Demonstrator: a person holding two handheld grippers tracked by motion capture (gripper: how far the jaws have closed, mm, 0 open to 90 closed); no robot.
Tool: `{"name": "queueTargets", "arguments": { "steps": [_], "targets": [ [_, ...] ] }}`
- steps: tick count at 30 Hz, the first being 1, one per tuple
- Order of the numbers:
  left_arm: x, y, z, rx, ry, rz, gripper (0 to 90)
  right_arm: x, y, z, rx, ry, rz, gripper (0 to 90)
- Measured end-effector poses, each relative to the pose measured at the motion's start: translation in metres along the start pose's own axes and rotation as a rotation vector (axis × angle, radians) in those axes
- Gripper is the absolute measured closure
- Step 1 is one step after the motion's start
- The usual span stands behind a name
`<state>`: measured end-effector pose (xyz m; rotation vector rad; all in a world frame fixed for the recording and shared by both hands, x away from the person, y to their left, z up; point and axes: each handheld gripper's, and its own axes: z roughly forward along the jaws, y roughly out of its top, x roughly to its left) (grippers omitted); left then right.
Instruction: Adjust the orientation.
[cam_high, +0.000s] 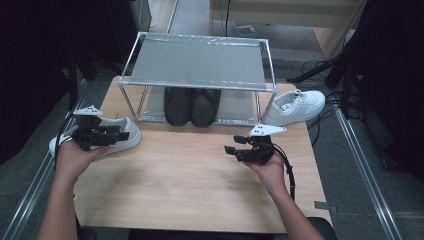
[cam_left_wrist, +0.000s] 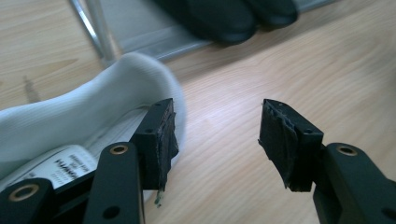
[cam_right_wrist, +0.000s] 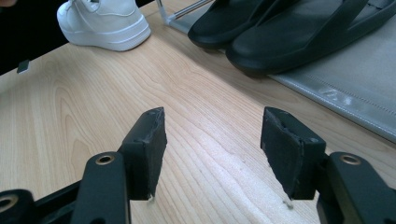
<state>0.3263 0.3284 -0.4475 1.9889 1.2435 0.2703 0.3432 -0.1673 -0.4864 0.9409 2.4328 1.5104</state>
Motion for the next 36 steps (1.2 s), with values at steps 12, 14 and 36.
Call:
{"name": "queueTargets", "arguments": {
  "steps": [12, 14, 36],
  "targets": [
    [0.025, -0.003, 0.039, 0.059, -0.032, -0.062, 63.0, 0.001, -0.007, -0.006, 0.006, -0.014, 0.008, 42.1],
    [0.026, -0.002, 0.045, 0.08, -0.029, -0.063, 64.0, 0.001, -0.009, -0.007, 0.007, -0.016, 0.015, 41.8],
    [0.006, 0.009, 0.061, 0.166, 0.122, 0.066, 79.9, -0.003, -0.016, -0.013, 0.013, -0.034, 0.042, 39.8]
  ]
}}
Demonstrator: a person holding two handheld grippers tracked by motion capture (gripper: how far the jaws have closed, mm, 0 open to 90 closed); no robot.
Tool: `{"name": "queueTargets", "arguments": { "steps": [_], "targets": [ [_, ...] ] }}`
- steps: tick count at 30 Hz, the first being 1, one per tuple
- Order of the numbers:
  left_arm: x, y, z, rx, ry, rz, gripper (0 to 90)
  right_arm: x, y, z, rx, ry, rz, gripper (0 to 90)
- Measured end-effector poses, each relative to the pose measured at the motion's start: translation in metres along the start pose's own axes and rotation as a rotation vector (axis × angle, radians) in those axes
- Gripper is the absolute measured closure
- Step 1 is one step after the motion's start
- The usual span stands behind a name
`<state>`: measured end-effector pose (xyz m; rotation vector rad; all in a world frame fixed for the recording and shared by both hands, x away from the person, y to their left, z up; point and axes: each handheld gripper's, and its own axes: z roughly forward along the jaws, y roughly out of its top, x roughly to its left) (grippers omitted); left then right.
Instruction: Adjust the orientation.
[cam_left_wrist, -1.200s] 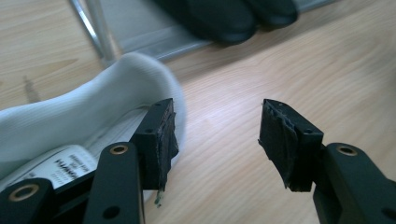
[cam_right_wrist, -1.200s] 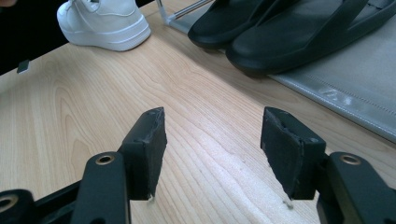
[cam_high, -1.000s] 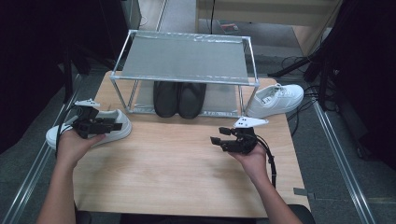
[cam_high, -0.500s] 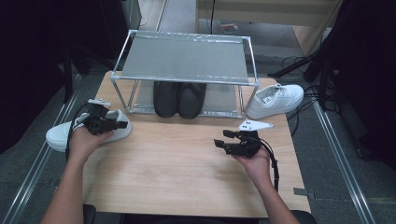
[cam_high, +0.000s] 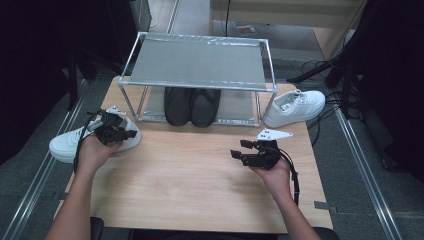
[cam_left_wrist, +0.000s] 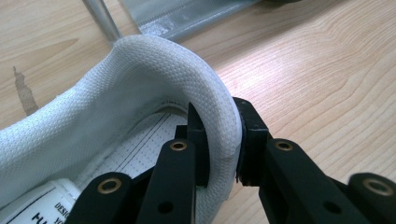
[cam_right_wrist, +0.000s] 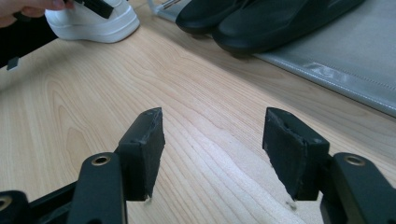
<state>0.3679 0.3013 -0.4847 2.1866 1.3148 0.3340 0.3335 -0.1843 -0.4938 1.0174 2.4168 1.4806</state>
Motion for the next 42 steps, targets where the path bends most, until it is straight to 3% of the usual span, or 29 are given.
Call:
{"name": "queueTargets", "arguments": {
  "steps": [2, 6, 14, 18, 22, 27, 31, 34, 38, 42],
  "targets": [
    [0.001, 0.0, -0.002, -0.012, -0.009, -0.012, 80.2, 0.0, 0.0, 0.001, 0.003, -0.002, 0.0, 39.6],
    [-0.002, 0.002, -0.016, -0.032, 0.029, -0.011, 80.8, 0.001, 0.0, 0.001, 0.006, -0.002, -0.01, 39.5],
    [-0.02, 0.01, -0.027, -0.002, 0.012, 0.044, 81.3, 0.002, 0.0, 0.004, 0.017, 0.002, -0.011, 39.5],
    [-0.036, 0.015, -0.03, 0.018, 0.032, 0.096, 81.4, 0.001, 0.001, 0.005, 0.019, 0.009, -0.01, 39.4],
    [-0.05, 0.018, -0.034, 0.012, -0.031, 0.104, 81.6, 0.002, 0.002, 0.008, 0.019, 0.023, -0.009, 39.4],
    [-0.072, 0.021, -0.034, 0.037, -0.068, 0.132, 81.5, 0.004, 0.005, 0.013, 0.026, 0.038, -0.024, 39.3],
    [-0.09, 0.022, -0.037, 0.025, -0.115, 0.149, 81.4, 0.006, 0.008, 0.019, 0.034, 0.052, -0.037, 39.3],
    [-0.104, 0.023, -0.037, 0.042, -0.112, 0.183, 81.4, 0.007, 0.01, 0.023, 0.041, 0.061, -0.039, 39.4],
    [-0.13, 0.024, -0.033, 0.065, -0.074, 0.242, 81.3, 0.009, 0.013, 0.027, 0.042, 0.071, -0.051, 39.4],
    [-0.148, 0.027, -0.029, 0.06, -0.114, 0.268, 81.2, 0.009, 0.016, 0.031, 0.046, 0.079, -0.054, 39.4]
  ]
}}
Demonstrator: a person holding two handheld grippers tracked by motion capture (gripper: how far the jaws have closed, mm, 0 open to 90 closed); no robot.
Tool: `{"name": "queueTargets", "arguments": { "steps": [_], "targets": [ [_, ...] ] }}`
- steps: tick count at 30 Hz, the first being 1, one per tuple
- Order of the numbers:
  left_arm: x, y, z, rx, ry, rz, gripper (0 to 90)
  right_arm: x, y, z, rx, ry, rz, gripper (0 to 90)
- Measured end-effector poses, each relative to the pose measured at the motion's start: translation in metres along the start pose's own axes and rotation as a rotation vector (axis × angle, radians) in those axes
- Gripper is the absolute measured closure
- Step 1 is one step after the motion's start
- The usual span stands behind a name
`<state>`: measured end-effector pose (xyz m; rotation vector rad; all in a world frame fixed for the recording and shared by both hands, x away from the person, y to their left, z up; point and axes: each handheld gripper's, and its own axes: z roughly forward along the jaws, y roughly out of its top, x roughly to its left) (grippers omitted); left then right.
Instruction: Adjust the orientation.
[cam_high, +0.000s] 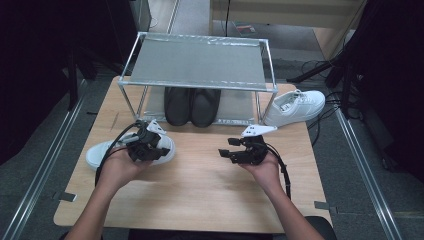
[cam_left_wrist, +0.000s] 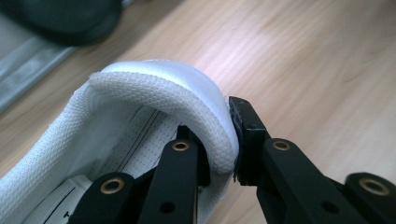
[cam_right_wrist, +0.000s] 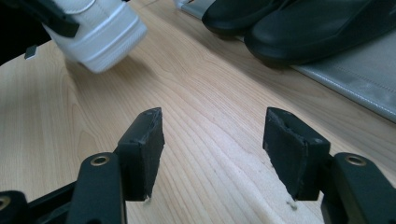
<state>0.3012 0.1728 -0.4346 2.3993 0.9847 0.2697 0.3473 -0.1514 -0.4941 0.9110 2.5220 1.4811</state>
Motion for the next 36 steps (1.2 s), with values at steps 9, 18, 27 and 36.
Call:
{"name": "queueTargets", "arguments": {
  "steps": [9, 18, 27, 36],
  "targets": [
    [-0.036, 0.02, 0.016, 0.009, -0.052, 0.089, 81.3, -0.001, 0.002, 0.0, 0.001, -0.004, 0.002, 39.4],
    [-0.064, 0.04, 0.035, 0.027, -0.096, 0.16, 81.2, -0.002, -0.003, -0.009, -0.01, -0.026, 0.014, 39.6],
    [-0.073, 0.054, 0.069, 0.035, -0.188, 0.144, 80.6, -0.003, -0.014, -0.022, -0.014, -0.066, 0.034, 39.8],
    [-0.069, 0.056, 0.087, 0.055, -0.213, 0.12, 78.2, -0.003, -0.024, -0.031, 0.003, -0.078, 0.054, 39.8]
  ]
}}
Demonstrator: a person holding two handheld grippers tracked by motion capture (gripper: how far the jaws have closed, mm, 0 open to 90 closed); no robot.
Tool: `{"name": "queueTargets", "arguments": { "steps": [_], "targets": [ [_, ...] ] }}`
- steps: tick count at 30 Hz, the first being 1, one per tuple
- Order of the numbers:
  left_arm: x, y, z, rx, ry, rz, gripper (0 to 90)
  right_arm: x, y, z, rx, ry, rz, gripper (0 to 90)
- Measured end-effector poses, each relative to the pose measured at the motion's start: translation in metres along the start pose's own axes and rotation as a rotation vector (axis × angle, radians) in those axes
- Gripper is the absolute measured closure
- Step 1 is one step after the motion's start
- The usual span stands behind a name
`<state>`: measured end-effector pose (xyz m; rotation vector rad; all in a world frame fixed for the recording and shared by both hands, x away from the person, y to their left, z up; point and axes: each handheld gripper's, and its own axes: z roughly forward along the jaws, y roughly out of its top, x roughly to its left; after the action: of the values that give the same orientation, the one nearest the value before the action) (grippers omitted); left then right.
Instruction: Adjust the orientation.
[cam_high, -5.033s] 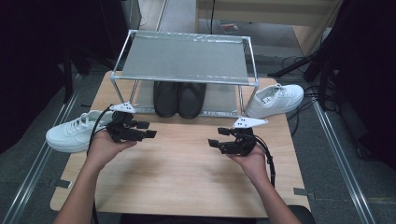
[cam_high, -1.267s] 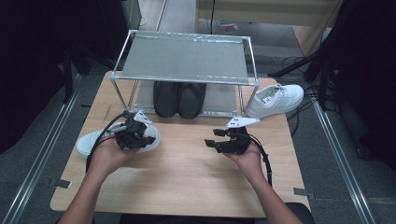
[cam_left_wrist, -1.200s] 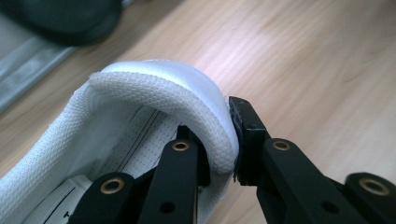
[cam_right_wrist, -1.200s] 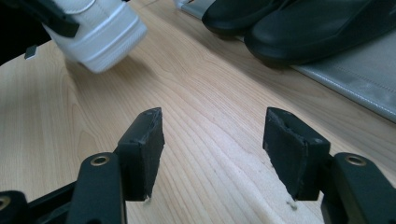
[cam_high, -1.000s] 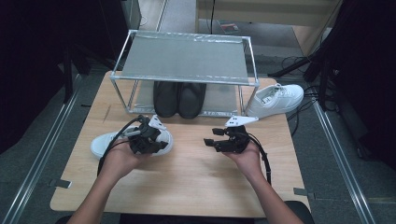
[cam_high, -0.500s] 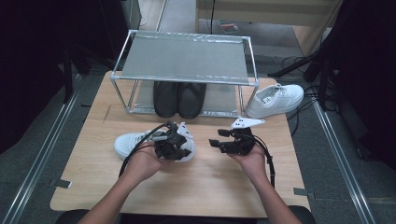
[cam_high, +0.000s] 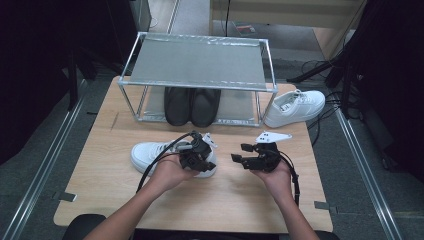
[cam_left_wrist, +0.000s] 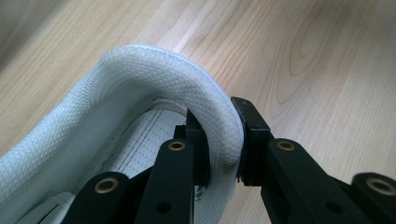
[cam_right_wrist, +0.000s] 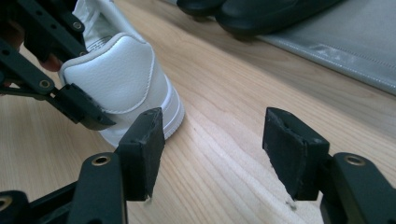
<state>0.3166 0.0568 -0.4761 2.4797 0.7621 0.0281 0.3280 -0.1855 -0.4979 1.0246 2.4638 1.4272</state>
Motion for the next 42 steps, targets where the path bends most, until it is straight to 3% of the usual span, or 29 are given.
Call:
{"name": "queueTargets", "arguments": {
  "steps": [4, 7, 11, 15, 26, 35, 39, 42],
  "targets": [
    [0.002, -0.002, 0.001, -0.013, -0.019, -0.018, 76.2, 0.002, -0.002, 0.0, 0.009, 0.0, -0.005, 39.8],
    [0.005, -0.004, -0.005, -0.037, -0.047, -0.046, 68.6, 0.003, -0.002, 0.001, 0.019, 0.0, -0.002, 39.6],
    [0.006, -0.006, -0.016, -0.076, -0.029, -0.051, 61.6, 0.003, -0.002, 0.003, 0.019, 0.008, 0.007, 39.7],
    [0.006, -0.01, -0.026, -0.1, -0.023, -0.026, 53.5, 0.004, -0.002, 0.006, 0.049, 0.011, -0.003, 44.0],
    [0.013, -0.025, -0.054, -0.194, -0.015, -0.068, 39.8, 0.01, 0.002, 0.013, 0.071, 0.034, -0.021, 46.4],
    [0.013, -0.041, -0.072, -0.228, 0.021, -0.107, 36.8, 0.012, 0.01, 0.023, 0.077, 0.054, -0.043, 48.1],
    [0.013, -0.048, -0.079, -0.23, 0.017, -0.126, 37.1, 0.013, 0.014, 0.027, 0.077, 0.06, -0.051, 49.3],
    [0.01, -0.054, -0.082, -0.236, 0.03, -0.124, 38.1, 0.014, 0.017, 0.031, 0.08, 0.065, -0.046, 50.4]
  ]
}}
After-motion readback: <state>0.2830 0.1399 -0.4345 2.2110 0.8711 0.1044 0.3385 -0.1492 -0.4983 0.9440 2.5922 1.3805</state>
